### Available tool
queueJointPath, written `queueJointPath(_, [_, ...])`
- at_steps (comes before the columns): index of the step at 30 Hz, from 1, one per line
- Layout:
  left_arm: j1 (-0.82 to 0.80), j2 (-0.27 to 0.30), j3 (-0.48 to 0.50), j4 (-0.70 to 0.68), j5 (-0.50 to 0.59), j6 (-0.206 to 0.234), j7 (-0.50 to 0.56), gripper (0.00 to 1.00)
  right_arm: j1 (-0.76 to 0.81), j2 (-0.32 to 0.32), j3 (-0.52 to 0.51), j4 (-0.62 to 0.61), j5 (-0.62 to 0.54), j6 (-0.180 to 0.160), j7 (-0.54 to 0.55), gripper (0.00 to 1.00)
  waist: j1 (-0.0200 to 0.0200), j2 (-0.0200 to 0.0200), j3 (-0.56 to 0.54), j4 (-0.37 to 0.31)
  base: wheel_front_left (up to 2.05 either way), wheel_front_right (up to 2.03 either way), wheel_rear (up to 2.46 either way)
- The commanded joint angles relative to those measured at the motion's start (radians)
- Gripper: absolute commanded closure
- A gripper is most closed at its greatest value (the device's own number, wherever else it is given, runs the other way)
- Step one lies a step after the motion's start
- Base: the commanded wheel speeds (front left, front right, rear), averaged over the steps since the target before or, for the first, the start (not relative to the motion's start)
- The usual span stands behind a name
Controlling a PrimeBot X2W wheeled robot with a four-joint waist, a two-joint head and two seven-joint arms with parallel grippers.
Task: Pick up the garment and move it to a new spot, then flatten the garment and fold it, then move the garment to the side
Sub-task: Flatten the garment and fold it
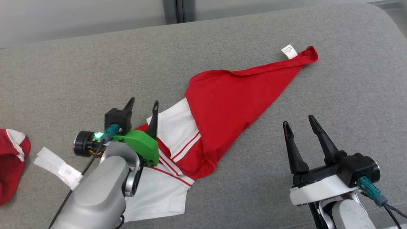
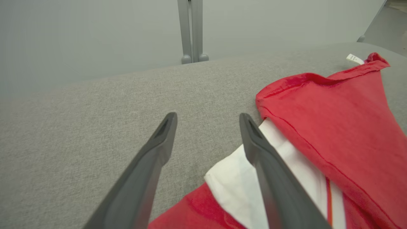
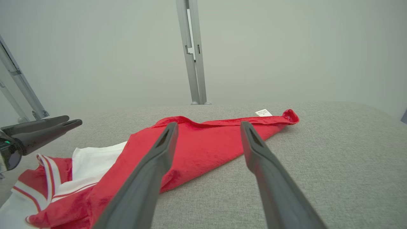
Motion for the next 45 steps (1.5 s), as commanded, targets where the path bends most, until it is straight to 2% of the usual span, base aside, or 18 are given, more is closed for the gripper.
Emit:
queueJointPath(1, [-0.008, 0.004, 0.007, 0.025, -0.012, -0.014, 0.014, 0.0, -0.01, -0.004, -0.005, -0.005, -0.008, 0.0, 0.0, 0.0, 0.0, 0.0, 0.022, 0.001, 0.0, 0.0, 0.0])
queueJointPath(10, [-0.128, -0.02, -0.031, 0.209, -0.027, -0.092, 0.172, 0.0, -0.037, -0.011, 0.001, -0.009, -0.01, 0.0, 0.0, 0.0, 0.0, 0.0, 0.09, -0.027, 0.0, 0.0, 0.0])
queueJointPath(12, [-0.147, -0.017, -0.042, 0.229, -0.016, -0.091, 0.193, 0.0, -0.04, -0.01, -0.003, -0.01, -0.008, 0.0, 0.0, 0.0, 0.0, 0.0, 0.092, -0.037, 0.0, 0.0, 0.0])
queueJointPath(16, [-0.108, 0.023, -0.023, 0.204, -0.014, -0.032, 0.141, 0.0, -0.028, -0.007, -0.016, -0.013, -0.005, 0.0, 0.0, 0.0, 0.0, 0.0, 0.08, -0.06, 0.0, 0.0, 0.0])
queueJointPath(22, [-0.001, 0.075, 0.005, 0.042, -0.048, 0.013, 0.129, 0.0, -0.001, -0.004, -0.027, -0.014, -0.005, 0.0, 0.0, 0.0, 0.0, 0.0, 0.065, -0.055, 0.0, 0.0, 0.0])
queueJointPath(29, [0.11, 0.135, 0.005, -0.167, -0.063, 0.092, 0.194, 0.03, -0.011, -0.002, -0.021, -0.017, 0.002, 0.0, 0.0, 0.0, 0.0, 0.0, 0.069, -0.053, 0.0, 0.0, 0.0])
queueJointPath(32, [0.147, 0.155, -0.001, -0.237, -0.067, 0.117, 0.222, 0.0, -0.015, -0.002, -0.024, -0.019, 0.002, 0.0, 0.0, 0.0, 0.0, 0.0, 0.071, -0.052, 0.0, 0.0, 0.0])
queueJointPath(33, [0.153, 0.16, -0.001, -0.254, -0.068, 0.124, 0.226, 0.02, -0.015, -0.002, -0.025, -0.019, 0.002, 0.0, 0.0, 0.0, 0.0, 0.0, 0.072, -0.051, 0.0, 0.0, 0.0])
queueJointPath(35, [0.163, 0.168, -0.004, -0.279, -0.067, 0.133, 0.237, 0.18, -0.015, -0.002, -0.026, -0.018, 0.001, 0.0, 0.0, 0.0, 0.0, 0.0, 0.072, -0.05, 0.0, 0.0, 0.0])
queueJointPath(37, [0.168, 0.171, -0.004, -0.294, -0.073, 0.136, 0.244, 0.46, -0.017, -0.002, -0.024, -0.016, 0.0, 0.0, 0.0, 0.0, 0.0, 0.0, 0.072, -0.05, 0.0, 0.0, 0.0])
queueJointPath(39, [0.168, 0.173, -0.005, -0.297, -0.076, 0.135, 0.246, 0.53, -0.019, -0.001, -0.024, -0.016, 0.001, 0.0, 0.0, 0.0, 0.0, 0.0, 0.072, -0.049, 0.0, 0.0, 0.0])
queueJointPath(41, [0.162, 0.173, -0.01, -0.288, -0.076, 0.125, 0.248, 0.67, -0.018, -0.001, -0.022, -0.016, 0.001, 0.0, 0.0, 0.0, 0.0, 0.0, 0.071, -0.048, 0.0, 0.0, 0.0])
queueJointPath(43, [0.152, 0.169, -0.015, -0.274, -0.079, 0.111, 0.255, 0.71, -0.018, -0.001, -0.02, -0.014, -0.001, 0.0, 0.0, 0.0, 0.0, 0.0, 0.069, -0.046, 0.0, 0.0, 0.0])
queueJointPath(45, [0.136, 0.166, -0.018, -0.258, -0.076, 0.102, 0.253, 0.62, -0.017, -0.001, -0.02, -0.013, -0.003, 0.0, 0.0, 0.0, 0.0, 0.0, 0.066, -0.045, 0.0, 0.0, 0.0])
